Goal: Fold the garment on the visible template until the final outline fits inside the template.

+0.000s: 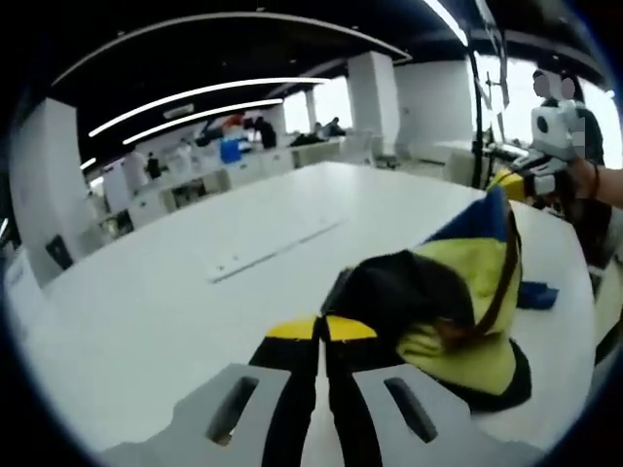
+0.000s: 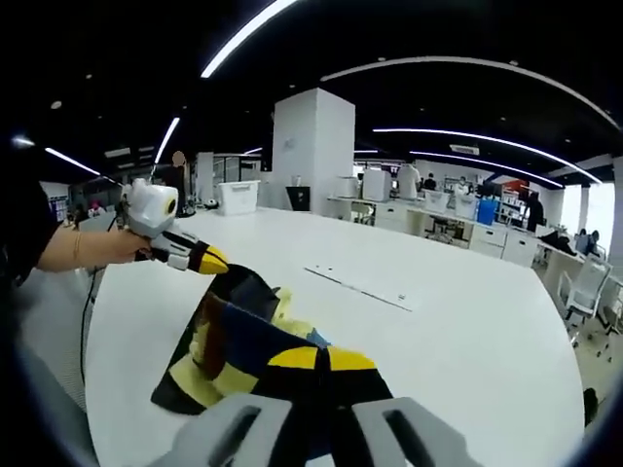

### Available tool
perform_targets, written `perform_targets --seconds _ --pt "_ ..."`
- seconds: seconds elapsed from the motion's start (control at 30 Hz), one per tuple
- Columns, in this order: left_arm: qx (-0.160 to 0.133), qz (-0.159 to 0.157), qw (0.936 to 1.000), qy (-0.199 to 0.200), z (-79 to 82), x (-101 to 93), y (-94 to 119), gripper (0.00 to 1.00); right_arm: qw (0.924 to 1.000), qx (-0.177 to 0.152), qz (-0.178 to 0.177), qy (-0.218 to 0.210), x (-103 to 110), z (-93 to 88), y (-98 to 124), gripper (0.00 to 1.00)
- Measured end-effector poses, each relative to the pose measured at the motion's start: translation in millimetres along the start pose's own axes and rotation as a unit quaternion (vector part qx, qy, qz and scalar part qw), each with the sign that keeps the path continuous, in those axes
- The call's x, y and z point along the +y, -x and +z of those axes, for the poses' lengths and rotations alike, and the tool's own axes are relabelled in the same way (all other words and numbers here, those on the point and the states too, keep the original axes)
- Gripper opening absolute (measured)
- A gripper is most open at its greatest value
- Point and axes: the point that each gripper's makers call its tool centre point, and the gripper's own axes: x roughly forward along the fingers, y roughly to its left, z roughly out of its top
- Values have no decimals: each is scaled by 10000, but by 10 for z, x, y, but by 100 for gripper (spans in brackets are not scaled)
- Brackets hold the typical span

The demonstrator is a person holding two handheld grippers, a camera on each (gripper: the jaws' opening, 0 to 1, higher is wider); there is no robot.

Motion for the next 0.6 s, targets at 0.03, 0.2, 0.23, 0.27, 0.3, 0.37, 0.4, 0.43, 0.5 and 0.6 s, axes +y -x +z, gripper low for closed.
perform_targets --seconds 0.03,0.2,0.23,0.27,0.3,0.37,0.4,0.43,0.5,0.6 --pt "-32 42 10000 19 15 24 40 0 10000 -14 -24 8 -19 16 13 0" --pt "-140 193 9996 150 43 120 191 0 9999 -33 -113 50 -102 72 56 0" --pt "-153 217 9995 158 45 136 213 0 9999 -43 -138 47 -119 85 59 0" --pt "-157 237 9994 186 43 154 243 0 9998 -47 -162 47 -140 101 62 0" --pt "-152 263 9993 198 40 166 260 0 9998 -48 -169 48 -151 110 64 0" --pt "-155 326 9992 187 46 194 309 0 9998 -57 -189 77 -165 136 70 0" --pt "-169 354 9990 195 54 210 340 0 9998 -58 -194 89 -167 152 71 0" --pt "-183 371 9990 192 61 220 364 0 9997 -55 -199 104 -168 163 72 0" --pt "-203 428 9987 180 76 252 418 0 9997 -86 -217 125 -171 199 85 0" --pt "-246 559 9979 194 103 326 519 0 9995 -71 -271 171 -190 216 108 0"
